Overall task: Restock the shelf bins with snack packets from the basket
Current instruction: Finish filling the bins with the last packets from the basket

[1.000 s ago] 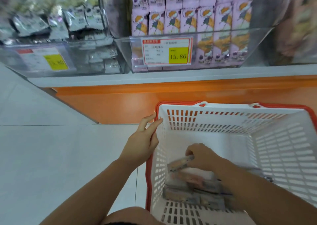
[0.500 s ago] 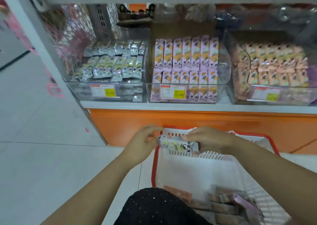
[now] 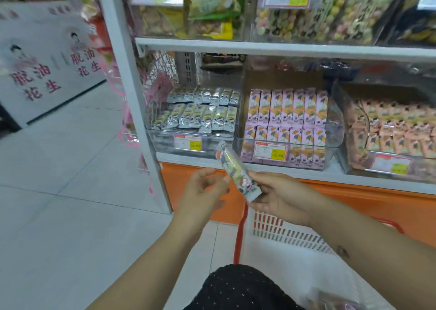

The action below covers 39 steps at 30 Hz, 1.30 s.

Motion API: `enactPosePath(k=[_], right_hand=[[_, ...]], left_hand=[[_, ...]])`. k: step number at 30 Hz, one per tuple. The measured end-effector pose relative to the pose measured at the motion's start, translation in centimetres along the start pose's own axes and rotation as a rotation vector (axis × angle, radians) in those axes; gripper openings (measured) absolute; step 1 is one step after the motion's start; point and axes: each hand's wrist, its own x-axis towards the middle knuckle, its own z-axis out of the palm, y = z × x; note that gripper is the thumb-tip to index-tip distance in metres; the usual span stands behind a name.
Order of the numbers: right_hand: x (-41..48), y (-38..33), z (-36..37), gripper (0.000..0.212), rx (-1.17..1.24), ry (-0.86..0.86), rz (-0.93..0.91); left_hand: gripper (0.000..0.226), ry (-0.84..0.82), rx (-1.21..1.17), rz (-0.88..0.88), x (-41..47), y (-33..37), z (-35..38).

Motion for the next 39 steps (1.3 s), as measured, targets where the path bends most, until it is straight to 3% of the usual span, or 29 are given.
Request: enactPosePath(k=[3, 6, 9, 13, 19, 27, 39], right_hand=[[1.0, -0.3, 2.6, 0.028, -0.064, -0.004, -0.075], [2.0, -1.2, 4.2, 0.019, -0.243, -0.014, -0.141], [3.4, -3.4, 4.3, 0.028, -0.720, 0.089, -0.297], [6.4, -6.4, 2.3, 0.058, -1.340, 0.318, -0.508], [8.7, -4.4, 0.9, 0.098, -1.756, 0.339, -0.374], [8.8, -4.2, 0.9, 0.107, -1.835, 0.367, -0.414], [9.3, -4.0, 0.7, 0.107, -1.825, 0.361, -0.419]], left_hand=[[0.017, 0.015, -0.105, -0.001, 0.0, 0.5, 0.0], [0.019, 0.077, -0.236, -0.008, 0.7, 0.9, -0.8], [0.022, 0.116, -0.313, -0.032, 2.4, 1.9, -2.3], [0.027, 0.312, 0.036, 0.115, 7.0, 4.1, -5.5], [0.034, 0.528, 0.501, 0.264, 13.6, 7.6, -8.8], [0.024, 0.632, 0.669, 0.211, 19.2, 7.6, -8.4], [0.038, 0.375, 1.118, 0.140, 21.1, 6.9, -9.3]])
